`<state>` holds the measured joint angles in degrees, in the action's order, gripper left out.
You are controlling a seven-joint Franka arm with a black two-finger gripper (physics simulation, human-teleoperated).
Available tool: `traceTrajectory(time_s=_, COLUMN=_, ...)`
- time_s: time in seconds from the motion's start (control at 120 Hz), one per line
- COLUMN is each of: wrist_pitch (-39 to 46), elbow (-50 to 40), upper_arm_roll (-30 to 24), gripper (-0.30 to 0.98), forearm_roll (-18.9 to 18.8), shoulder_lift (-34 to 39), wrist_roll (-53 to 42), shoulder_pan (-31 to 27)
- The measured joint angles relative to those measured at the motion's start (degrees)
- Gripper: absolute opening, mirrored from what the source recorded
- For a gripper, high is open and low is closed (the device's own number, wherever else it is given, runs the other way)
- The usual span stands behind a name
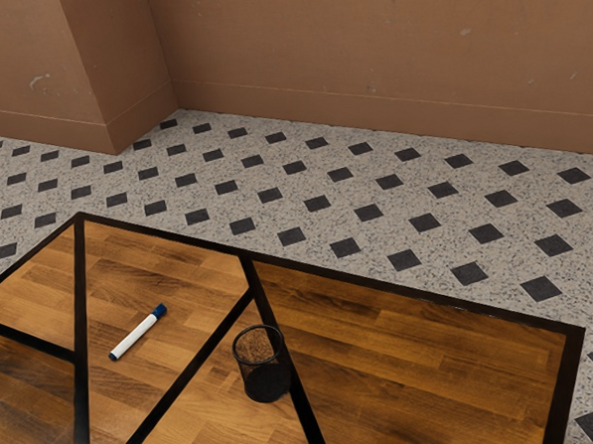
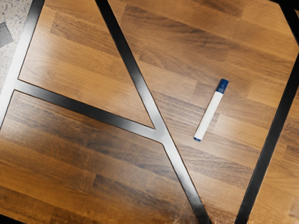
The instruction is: Put the marker into the pen holder.
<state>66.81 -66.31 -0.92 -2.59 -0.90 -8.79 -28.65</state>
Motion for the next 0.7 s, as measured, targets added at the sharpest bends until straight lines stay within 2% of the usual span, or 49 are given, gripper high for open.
traceTrajectory(time_s=0.083, wrist_pitch=0.86, elbow=-7.14, upper_arm_roll=-0.41, gripper=0.69, forearm_roll=-0.40, shoulder_lift=3.14, wrist_roll=-0.03, shoulder_pan=0.76)
traceTrajectory(time_s=0.117, wrist_pitch=1.56, elbow=-8.76, upper_arm_roll=-0.58, gripper=0.69, forearm_roll=-0.52, shoulder_lift=4.11, wrist_roll=-0.03, shoulder_pan=2.83)
traceTrajectory(time_s=0.167, wrist_pitch=2.71, elbow=-10.70, upper_arm_roll=-0.79, gripper=0.69, forearm_roll=-0.75, shoulder_lift=5.22, wrist_roll=-0.02, shoulder_pan=10.78)
traceTrajectory(time_s=0.233, wrist_pitch=3.84, elbow=-11.90, upper_arm_roll=-2.71, gripper=0.68, forearm_roll=-3.62, shoulder_lift=5.81, wrist_roll=0.00, shoulder_pan=23.40)
traceTrajectory(time_s=0.292, wrist_pitch=6.03, elbow=-13.64, upper_arm_roll=-3.27, gripper=0.68, forearm_roll=-5.38, shoulder_lift=3.21, wrist_roll=0.53, shoulder_pan=29.34)
traceTrajectory(time_s=0.383, wrist_pitch=15.15, elbow=-25.74, upper_arm_roll=-2.97, gripper=0.68, forearm_roll=-5.96, shoulder_lift=-1.76, wrist_roll=0.78, shoulder_pan=33.17)
traceTrajectory(time_s=0.45, wrist_pitch=22.62, elbow=-38.00, upper_arm_roll=3.31, gripper=0.68, forearm_roll=-5.86, shoulder_lift=1.33, wrist_roll=0.82, shoulder_pan=37.50)
traceTrajectory(time_s=0.5, wrist_pitch=27.14, elbow=-43.85, upper_arm_roll=5.37, gripper=0.68, forearm_roll=-5.80, shoulder_lift=3.02, wrist_roll=0.84, shoulder_pan=37.35)
traceTrajectory(time_s=0.55, wrist_pitch=31.52, elbow=-48.55, upper_arm_roll=6.56, gripper=0.68, forearm_roll=-5.75, shoulder_lift=3.76, wrist_roll=0.87, shoulder_pan=34.45)
traceTrajectory(time_s=0.7, wrist_pitch=46.06, elbow=-61.14, upper_arm_roll=8.12, gripper=0.69, forearm_roll=-6.30, shoulder_lift=3.88, wrist_roll=0.31, shoulder_pan=16.07)
